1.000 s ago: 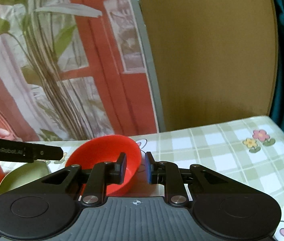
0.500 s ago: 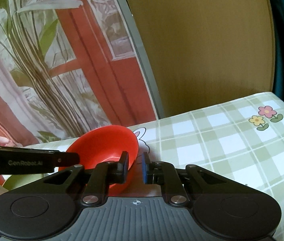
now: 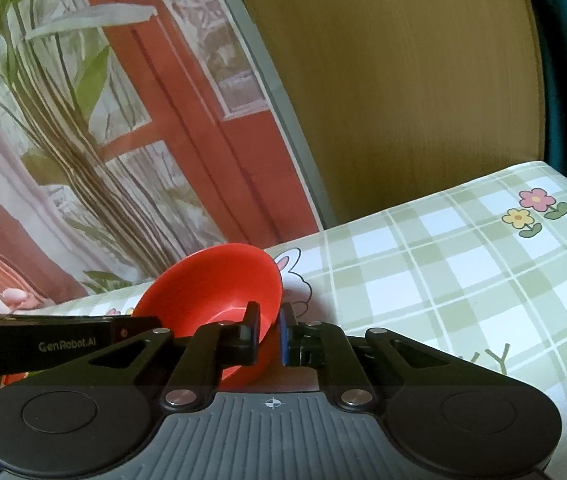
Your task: Organize plates and bowls
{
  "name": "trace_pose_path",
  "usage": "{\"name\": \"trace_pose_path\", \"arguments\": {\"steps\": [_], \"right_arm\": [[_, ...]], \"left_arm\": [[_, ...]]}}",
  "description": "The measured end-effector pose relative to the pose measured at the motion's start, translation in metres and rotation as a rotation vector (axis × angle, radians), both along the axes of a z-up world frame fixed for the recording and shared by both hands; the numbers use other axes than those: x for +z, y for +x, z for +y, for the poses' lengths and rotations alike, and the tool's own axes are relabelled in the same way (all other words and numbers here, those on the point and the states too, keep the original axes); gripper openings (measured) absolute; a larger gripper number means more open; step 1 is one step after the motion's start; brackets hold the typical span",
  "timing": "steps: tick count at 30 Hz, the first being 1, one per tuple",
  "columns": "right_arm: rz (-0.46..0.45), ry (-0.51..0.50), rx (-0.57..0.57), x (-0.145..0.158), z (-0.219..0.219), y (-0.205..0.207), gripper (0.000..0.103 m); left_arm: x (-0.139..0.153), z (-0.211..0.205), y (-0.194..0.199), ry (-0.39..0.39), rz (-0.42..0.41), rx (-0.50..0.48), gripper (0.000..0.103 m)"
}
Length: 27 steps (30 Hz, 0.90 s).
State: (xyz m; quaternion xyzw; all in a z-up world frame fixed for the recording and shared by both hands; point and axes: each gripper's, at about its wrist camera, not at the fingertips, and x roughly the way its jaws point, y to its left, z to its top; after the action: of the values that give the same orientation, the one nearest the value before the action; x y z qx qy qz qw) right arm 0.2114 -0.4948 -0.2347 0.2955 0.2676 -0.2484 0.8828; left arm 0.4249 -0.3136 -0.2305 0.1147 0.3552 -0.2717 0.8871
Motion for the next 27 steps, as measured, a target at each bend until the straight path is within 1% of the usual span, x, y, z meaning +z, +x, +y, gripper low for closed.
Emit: {"name": "trace_pose_path", "arguments": {"steps": [14, 22, 27], "right_arm": [[-0.023, -0.036, -0.020, 0.036, 0.013, -0.014, 0.008], [-0.049, -0.051, 0.004, 0.060, 0.039, -0.017, 0.008], [-0.057, -0.039, 0.014, 0.071, 0.057, -0.019, 0.008]], "left_arm": [[0.030, 0.008, -0.034, -0.008, -0.046, -0.012, 0.012], [0.052, 0.030, -0.053, -0.003, -0.068, 0.019, 0.012], [0.064, 0.043, -0.069, -0.008, -0.080, 0.028, 0.012]]}}
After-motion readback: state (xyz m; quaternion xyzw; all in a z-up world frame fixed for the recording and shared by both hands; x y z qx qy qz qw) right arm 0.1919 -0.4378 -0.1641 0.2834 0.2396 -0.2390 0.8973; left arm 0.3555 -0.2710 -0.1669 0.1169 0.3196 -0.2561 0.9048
